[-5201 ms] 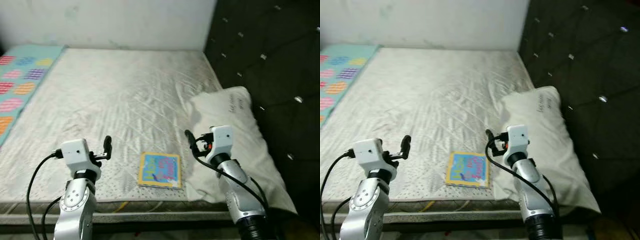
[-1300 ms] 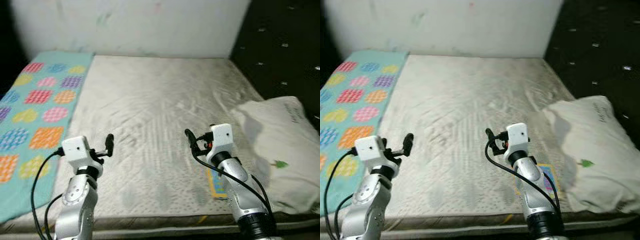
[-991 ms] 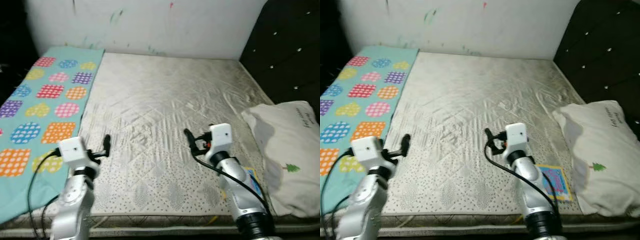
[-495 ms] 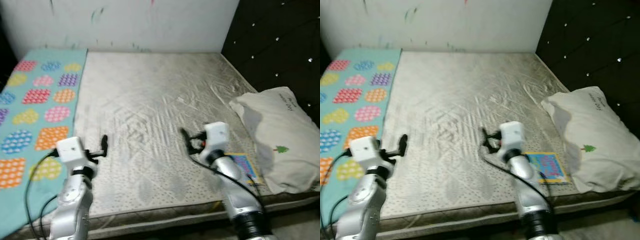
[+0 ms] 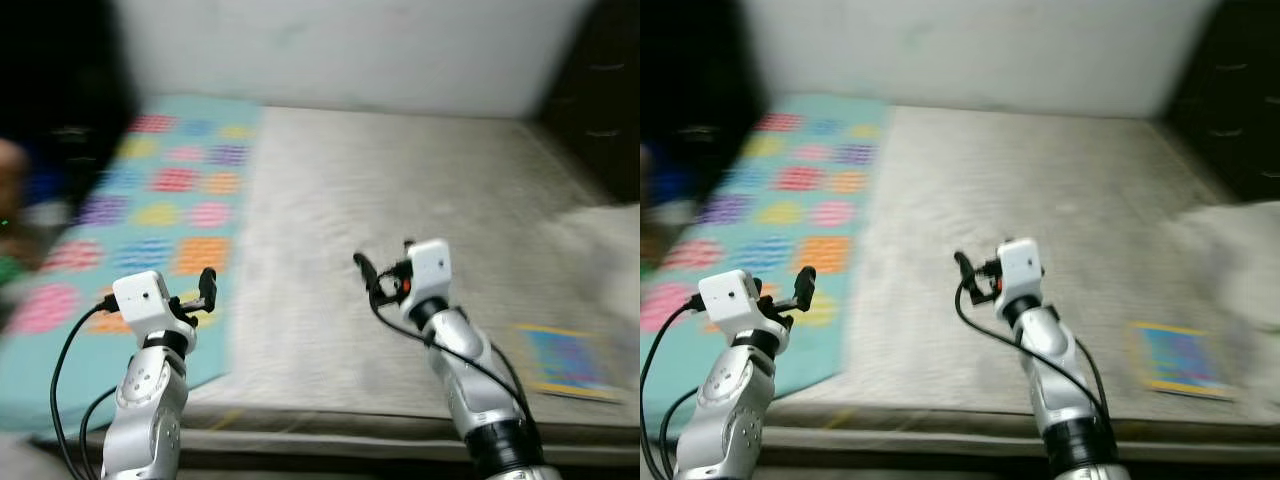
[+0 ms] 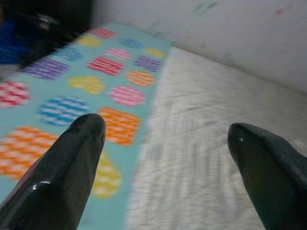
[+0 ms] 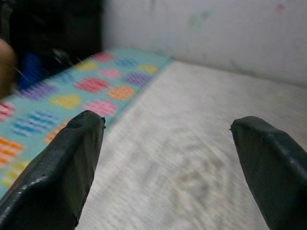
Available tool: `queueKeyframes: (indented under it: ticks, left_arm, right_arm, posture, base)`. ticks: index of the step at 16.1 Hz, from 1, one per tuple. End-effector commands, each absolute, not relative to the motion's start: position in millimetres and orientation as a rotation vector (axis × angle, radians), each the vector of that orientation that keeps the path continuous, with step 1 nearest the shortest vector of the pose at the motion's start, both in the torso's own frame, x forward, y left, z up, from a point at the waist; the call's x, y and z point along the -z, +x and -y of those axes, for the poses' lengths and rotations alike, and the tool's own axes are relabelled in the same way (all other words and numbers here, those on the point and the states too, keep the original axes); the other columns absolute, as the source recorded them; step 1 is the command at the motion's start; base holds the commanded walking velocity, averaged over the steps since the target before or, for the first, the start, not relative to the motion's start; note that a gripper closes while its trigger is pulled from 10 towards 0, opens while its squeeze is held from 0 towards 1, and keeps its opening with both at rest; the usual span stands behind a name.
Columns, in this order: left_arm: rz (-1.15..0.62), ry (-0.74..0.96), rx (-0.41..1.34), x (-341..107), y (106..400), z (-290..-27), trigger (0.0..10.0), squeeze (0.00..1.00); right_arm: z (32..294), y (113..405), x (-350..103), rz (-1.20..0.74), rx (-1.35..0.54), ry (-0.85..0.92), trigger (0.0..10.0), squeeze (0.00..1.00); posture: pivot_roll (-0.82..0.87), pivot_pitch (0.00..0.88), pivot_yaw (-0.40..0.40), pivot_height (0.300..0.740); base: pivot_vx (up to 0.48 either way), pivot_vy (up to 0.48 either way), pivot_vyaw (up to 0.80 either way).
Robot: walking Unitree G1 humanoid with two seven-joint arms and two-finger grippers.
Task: Clean up the room
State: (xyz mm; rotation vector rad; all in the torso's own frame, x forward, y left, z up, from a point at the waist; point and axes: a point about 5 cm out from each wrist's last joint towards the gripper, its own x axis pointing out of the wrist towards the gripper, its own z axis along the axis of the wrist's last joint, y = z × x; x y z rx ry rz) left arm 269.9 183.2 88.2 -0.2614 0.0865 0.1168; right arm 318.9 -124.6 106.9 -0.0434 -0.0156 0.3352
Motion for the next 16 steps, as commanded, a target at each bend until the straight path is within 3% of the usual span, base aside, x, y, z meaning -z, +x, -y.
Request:
queueKeyframes:
  ticks: [1,10,16]
  left_arm:
    - [-0.106,-0.265,-0.106,-85.4,269.8,-177.4,10.0,0.00]
    - [-0.098,-0.276,-0.102,-86.2,270.5,-177.2,10.0,0.00]
    - [-0.066,-0.306,-0.061,-90.0,270.3,-174.9,10.0,0.00]
  right_arm:
    - [132.5,316.9,-102.7,-0.002,-0.310,-0.046,10.0,0.00]
    - [131.6,316.8,-99.5,-0.021,-0.311,-0.053,10.0,0.00]
    - [131.7,316.4,-98.9,-0.026,-0.308,-0.061,10.0,0.00]
  posture:
    - [-0.08,0.005,-0.033,0.740]
    - [-0.08,0.013,-0.036,0.740]
    - [-0.09,0.015,-0.034,0.740]
  base:
    - [0.000,0.480,0.00]
    - [0.000,0.480,0.00]
    - [0.046,0.000,0.00]
